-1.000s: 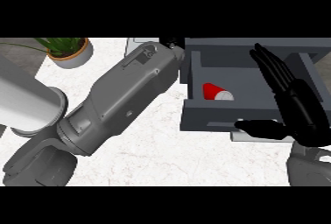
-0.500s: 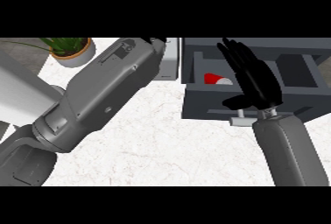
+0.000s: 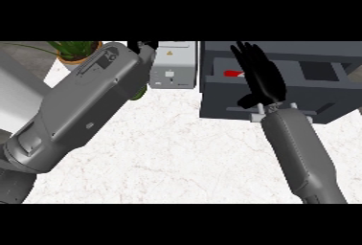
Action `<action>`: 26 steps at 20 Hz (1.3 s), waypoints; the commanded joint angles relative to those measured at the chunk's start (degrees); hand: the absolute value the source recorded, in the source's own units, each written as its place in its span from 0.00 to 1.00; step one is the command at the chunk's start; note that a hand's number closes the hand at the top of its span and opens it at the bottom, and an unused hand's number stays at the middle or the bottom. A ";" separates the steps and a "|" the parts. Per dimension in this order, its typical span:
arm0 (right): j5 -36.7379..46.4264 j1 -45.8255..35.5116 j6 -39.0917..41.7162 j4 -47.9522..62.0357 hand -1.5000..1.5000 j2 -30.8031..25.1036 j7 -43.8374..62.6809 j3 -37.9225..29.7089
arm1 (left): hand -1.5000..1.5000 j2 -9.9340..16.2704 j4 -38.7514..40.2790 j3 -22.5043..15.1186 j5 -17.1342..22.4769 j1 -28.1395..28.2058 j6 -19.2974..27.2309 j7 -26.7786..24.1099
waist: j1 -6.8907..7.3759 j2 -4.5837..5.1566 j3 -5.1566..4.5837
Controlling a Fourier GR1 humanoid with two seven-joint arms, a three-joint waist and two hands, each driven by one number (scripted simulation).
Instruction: Pick up the can, place it into the drawer and close the drawer
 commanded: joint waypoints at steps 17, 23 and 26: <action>2.89 -19.60 -22.15 33.52 0.00 -3.04 -2.28 -9.66 | 0.00 8.21 -12.08 1.50 -3.83 3.60 1.44 7.76 | 1.66 1.89 0.69; 4.39 -24.51 -24.98 38.38 0.00 -3.32 0.57 -10.35 | 0.00 10.78 -18.85 0.58 -4.90 8.48 1.51 8.75 | 3.00 1.63 0.63; 4.80 -26.64 -25.44 40.25 0.00 -3.84 1.09 -10.61 | 0.00 10.36 -17.43 1.42 -4.66 4.17 1.53 11.40 | 3.10 2.31 0.71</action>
